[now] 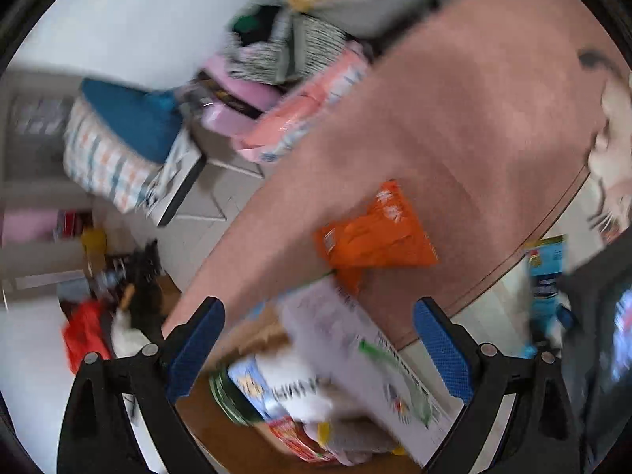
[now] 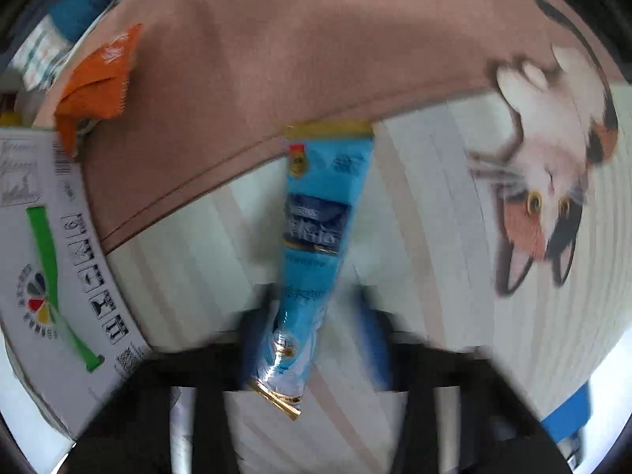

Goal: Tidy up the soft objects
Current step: 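Grasp the orange packet with the left tool while the right tool grasps the blue Nestlé tube, then carry the orange packet and blue tube into the box and open both tools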

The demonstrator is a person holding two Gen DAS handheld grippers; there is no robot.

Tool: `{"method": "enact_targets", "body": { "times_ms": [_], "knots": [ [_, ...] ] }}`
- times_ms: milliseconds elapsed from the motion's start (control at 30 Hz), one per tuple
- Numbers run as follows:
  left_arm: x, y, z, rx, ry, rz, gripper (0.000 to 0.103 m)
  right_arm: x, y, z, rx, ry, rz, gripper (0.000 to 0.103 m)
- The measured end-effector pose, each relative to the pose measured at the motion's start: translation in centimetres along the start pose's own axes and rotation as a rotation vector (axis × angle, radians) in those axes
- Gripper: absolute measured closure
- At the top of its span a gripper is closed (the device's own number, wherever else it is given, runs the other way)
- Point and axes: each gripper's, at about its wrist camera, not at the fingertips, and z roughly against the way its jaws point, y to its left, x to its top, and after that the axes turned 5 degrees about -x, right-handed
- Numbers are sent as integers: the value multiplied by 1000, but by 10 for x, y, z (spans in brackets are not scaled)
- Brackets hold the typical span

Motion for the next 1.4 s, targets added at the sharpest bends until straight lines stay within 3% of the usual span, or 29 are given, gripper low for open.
{"method": "enact_targets", "body": {
  "times_ms": [267, 400, 467, 600, 667, 900, 933, 967, 1033, 1067, 1167, 1233, 1400],
  "knots": [
    [53, -31, -56, 79, 105, -350, 5, 36, -23, 25, -44, -6, 58, 79],
    [64, -35, -76, 31, 186, -458, 5, 53, -26, 33, -42, -2, 87, 79],
    [68, -36, -86, 0, 248, -472, 5, 62, -25, 36, -45, -2, 95, 79],
    [63, -45, -92, -88, 289, -491, 5, 83, -20, 40, -42, -2, 101, 79],
    [61, -48, -91, -141, 312, -498, 5, 73, -20, 40, -53, -14, 110, 79],
    [46, -56, -99, -120, 354, -544, 6, 62, -14, 37, -51, -7, 117, 79],
    [45, -56, -100, -106, 349, -543, 14, 61, -16, 35, -52, -4, 117, 79],
    [45, -54, -102, -81, 342, -522, 37, 62, -16, 36, -53, 1, 116, 79],
    [50, -51, -103, -36, 316, -456, 58, 61, -16, 29, -54, 2, 118, 79],
    [53, -47, -103, -24, 294, -412, 63, 61, -17, 29, -55, 2, 115, 79],
    [61, -38, -93, -103, 237, -243, 63, 55, -19, 25, -56, -27, 109, 80],
    [63, -34, -91, -184, 253, -148, 63, 51, -21, 25, -64, -35, 114, 86],
    [59, -38, -93, -375, 327, 43, 63, 43, -33, 24, -47, -45, 95, 86]
  ]
}}
